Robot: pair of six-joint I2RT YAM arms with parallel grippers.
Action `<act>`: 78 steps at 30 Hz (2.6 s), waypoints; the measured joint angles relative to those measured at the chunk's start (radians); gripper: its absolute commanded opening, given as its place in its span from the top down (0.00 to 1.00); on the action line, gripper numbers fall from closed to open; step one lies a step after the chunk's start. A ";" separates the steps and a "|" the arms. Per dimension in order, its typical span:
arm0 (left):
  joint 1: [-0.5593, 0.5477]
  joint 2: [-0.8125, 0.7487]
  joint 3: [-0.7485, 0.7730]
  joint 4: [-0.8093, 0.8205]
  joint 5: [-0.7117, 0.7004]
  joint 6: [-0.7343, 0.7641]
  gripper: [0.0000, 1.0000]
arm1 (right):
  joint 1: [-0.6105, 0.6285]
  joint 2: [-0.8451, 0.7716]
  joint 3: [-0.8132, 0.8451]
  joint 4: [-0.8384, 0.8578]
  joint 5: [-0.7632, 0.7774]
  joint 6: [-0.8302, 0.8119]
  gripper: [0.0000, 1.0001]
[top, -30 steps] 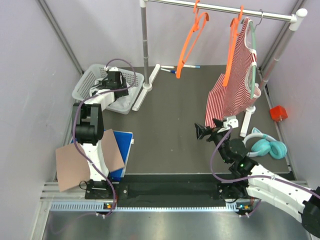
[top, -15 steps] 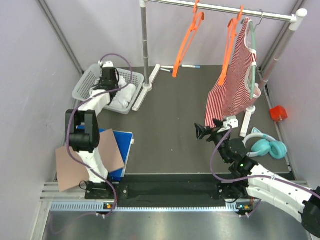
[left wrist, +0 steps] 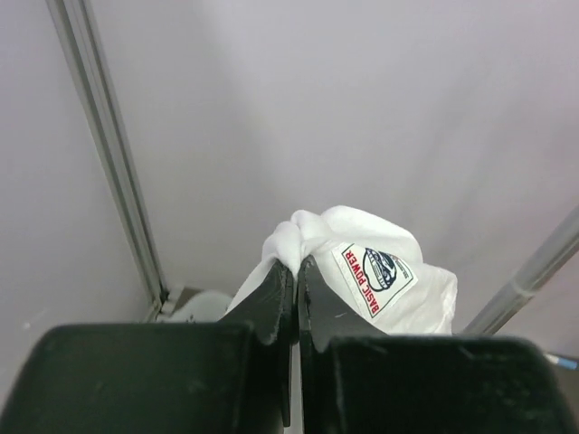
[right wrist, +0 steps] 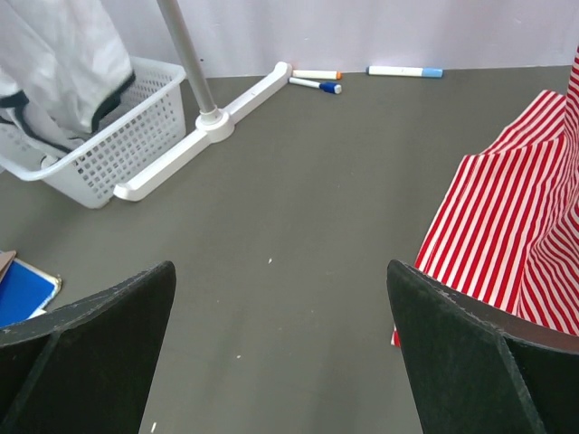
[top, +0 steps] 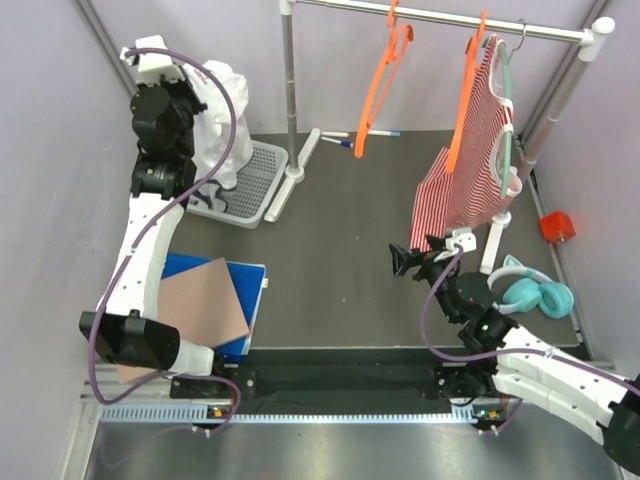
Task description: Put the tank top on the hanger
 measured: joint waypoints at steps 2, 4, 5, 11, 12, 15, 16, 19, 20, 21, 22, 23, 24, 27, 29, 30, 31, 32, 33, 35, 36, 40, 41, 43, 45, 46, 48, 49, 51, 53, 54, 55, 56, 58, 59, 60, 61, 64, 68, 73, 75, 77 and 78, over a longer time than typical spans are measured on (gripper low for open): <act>-0.008 -0.024 0.037 0.009 0.012 0.029 1.00 | 0.000 0.008 0.003 0.000 0.000 0.000 0.00; -0.017 -0.035 0.059 0.015 0.020 0.051 1.00 | 0.000 0.016 0.003 -0.001 0.000 0.000 0.00; -0.024 -0.039 0.065 0.015 0.024 0.063 1.00 | 0.000 0.022 0.004 -0.001 0.000 0.000 0.00; -0.114 -0.047 0.082 0.005 0.046 0.119 1.00 | 0.000 0.035 0.023 -0.034 -0.001 0.000 0.00; -0.147 -0.047 0.098 -0.008 0.045 0.134 1.00 | 0.000 0.034 0.029 -0.039 -0.001 0.000 0.01; -0.258 -0.047 0.176 -0.045 0.063 0.176 1.00 | 0.000 0.028 0.038 -0.051 -0.001 0.000 0.00; -0.291 -0.047 0.214 -0.053 0.072 0.185 1.00 | 0.000 0.024 0.039 -0.058 -0.001 0.001 0.00; -0.350 -0.065 0.295 -0.056 0.111 0.193 1.00 | 0.000 0.013 0.042 -0.069 0.000 0.008 0.00; -0.353 -0.084 0.306 -0.058 0.116 0.192 1.00 | 0.000 0.007 0.041 -0.077 0.000 0.010 0.00; -0.353 -0.105 0.311 -0.065 0.122 0.189 1.00 | 0.000 0.003 0.041 -0.083 0.000 0.014 0.00; -0.353 -0.131 0.306 -0.073 0.130 0.183 1.00 | 0.000 0.000 0.042 -0.087 0.000 0.018 0.00; -0.352 -0.154 0.292 -0.078 0.135 0.176 1.00 | 0.000 -0.005 0.042 -0.091 0.000 0.022 0.00; -0.351 -0.192 0.256 -0.076 0.142 0.167 1.00 | 0.000 -0.009 0.041 -0.093 0.000 0.026 0.00; -0.351 -0.344 0.018 -0.064 0.156 0.124 1.00 | 0.000 -0.025 0.041 -0.110 0.000 0.036 0.00; -0.351 -0.422 -0.140 -0.049 0.160 0.085 1.00 | 0.000 -0.033 0.041 -0.122 0.000 0.043 0.00; -0.351 -0.463 -0.237 -0.039 0.162 0.061 1.00 | 0.000 -0.038 0.041 -0.131 0.001 0.046 0.00; -0.351 -0.491 -0.322 -0.037 0.167 0.033 1.00 | 0.000 -0.042 0.041 -0.137 0.001 0.050 0.00; -0.351 -0.508 -0.410 -0.028 0.178 0.005 1.00 | 0.000 -0.046 0.041 -0.142 0.002 0.053 0.00; -0.352 -0.516 -0.505 -0.021 0.192 -0.025 1.00 | 0.000 -0.050 0.041 -0.146 0.003 0.055 0.00; -0.364 -0.503 -0.633 -0.022 0.209 -0.071 1.00 | 0.000 -0.052 0.041 -0.149 0.003 0.064 0.00; -0.375 -0.485 -0.692 -0.017 0.217 -0.090 1.00 | 0.000 -0.052 0.041 -0.150 0.004 0.069 0.00; -0.470 -0.447 -0.866 -0.010 0.227 -0.138 1.00 | 0.000 -0.044 0.040 -0.150 0.003 0.088 0.00; -0.504 -0.446 -0.892 0.000 0.225 -0.147 1.00 | 0.000 -0.035 0.040 -0.150 0.002 0.093 0.00; -0.573 -0.432 -0.918 0.035 0.227 -0.154 1.00 | 0.000 -0.013 0.040 -0.150 0.002 0.103 0.00; -0.648 -0.399 -0.920 0.094 0.217 -0.155 1.00 | 0.000 0.009 0.040 -0.152 0.001 0.112 0.00; -0.686 -0.376 -0.918 0.134 0.214 -0.153 1.00 | 0.000 0.017 0.040 -0.154 0.001 0.118 0.00; -0.747 -0.312 -0.900 0.203 0.216 -0.145 1.00 | 0.000 0.018 0.040 -0.163 0.002 0.132 0.00; -0.771 -0.281 -0.887 0.232 0.216 -0.138 1.00 | 0.000 0.015 0.040 -0.166 0.003 0.138 0.00; -0.826 -0.192 -0.840 0.296 0.220 -0.110 1.00 | 0.000 0.001 0.040 -0.180 0.008 0.148 0.00; -0.871 -0.103 -0.792 0.372 0.242 -0.087 1.00 | 0.000 -0.027 0.040 -0.203 0.017 0.159 0.00; -0.889 -0.054 -0.766 0.411 0.269 -0.080 1.00 | 0.000 -0.041 0.040 -0.216 0.022 0.163 0.00; -0.899 -0.021 -0.749 0.441 0.291 -0.076 0.99 | 0.000 -0.061 0.040 -0.231 0.031 0.166 0.00; -0.908 0.018 -0.734 0.475 0.315 -0.071 0.86 | 0.000 -0.085 0.040 -0.249 0.042 0.169 0.00; -0.914 0.073 -0.712 0.523 0.343 -0.063 0.49 | -0.002 -0.123 0.036 -0.286 0.080 0.170 0.00; -0.914 0.089 -0.703 0.528 0.347 -0.056 0.24 | -0.002 -0.145 0.027 -0.300 0.096 0.172 0.00; -0.914 0.097 -0.700 0.528 0.346 -0.045 0.07 | -0.002 -0.156 0.020 -0.312 0.103 0.174 0.00; -0.912 0.100 -0.699 0.526 0.324 -0.040 0.02 | -0.002 -0.167 0.013 -0.322 0.117 0.173 0.00; -0.909 0.078 -0.706 0.510 0.247 -0.024 0.01 | -0.001 -0.172 0.002 -0.334 0.127 0.177 0.02; -0.914 -0.073 -0.788 0.426 0.084 -0.014 0.01 | 0.000 -0.103 0.001 -0.311 0.112 0.176 0.03; -0.912 -0.299 -0.891 0.264 -0.187 -0.103 0.01 | 0.031 0.053 0.002 -0.220 0.069 0.172 0.04; -0.912 -0.352 -0.938 0.188 -0.277 -0.167 0.01 | 0.057 0.129 0.002 -0.183 0.052 0.172 0.04; -0.903 -0.389 -0.990 0.097 -0.340 -0.244 0.01 | 0.087 0.190 0.006 -0.163 0.045 0.171 0.04; -0.895 -0.407 -1.020 0.042 -0.363 -0.285 0.01 | 0.103 0.219 0.013 -0.156 0.041 0.171 0.04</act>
